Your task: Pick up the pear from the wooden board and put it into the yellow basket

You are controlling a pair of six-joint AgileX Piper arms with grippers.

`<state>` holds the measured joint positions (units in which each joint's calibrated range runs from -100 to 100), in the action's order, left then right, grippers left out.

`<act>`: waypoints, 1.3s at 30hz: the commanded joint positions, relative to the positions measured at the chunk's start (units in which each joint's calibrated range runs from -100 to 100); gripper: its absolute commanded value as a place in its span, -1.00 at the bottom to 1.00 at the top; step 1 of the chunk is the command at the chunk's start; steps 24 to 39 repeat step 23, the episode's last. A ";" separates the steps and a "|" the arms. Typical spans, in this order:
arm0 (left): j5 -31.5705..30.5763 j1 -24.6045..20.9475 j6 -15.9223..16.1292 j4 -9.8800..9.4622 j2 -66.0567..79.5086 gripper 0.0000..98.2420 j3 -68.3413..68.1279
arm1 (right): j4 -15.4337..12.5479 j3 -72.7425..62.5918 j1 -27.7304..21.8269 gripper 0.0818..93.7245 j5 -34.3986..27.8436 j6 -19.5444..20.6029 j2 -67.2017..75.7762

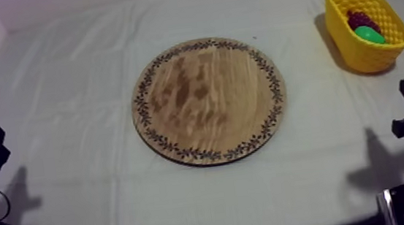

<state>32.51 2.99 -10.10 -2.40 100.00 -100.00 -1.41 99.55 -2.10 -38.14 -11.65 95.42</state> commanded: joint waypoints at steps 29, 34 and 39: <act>-0.01 0.01 -0.03 -0.02 0.00 -1.00 0.00 | -0.13 0.00 0.57 -0.99 0.32 0.76 0.25; -0.01 0.01 -0.03 -0.02 0.00 -1.00 0.00 | -0.13 0.00 0.57 -0.99 0.32 0.76 0.25; -0.01 0.01 -0.03 -0.02 0.00 -1.00 0.00 | -0.13 0.00 0.57 -0.99 0.32 0.76 0.25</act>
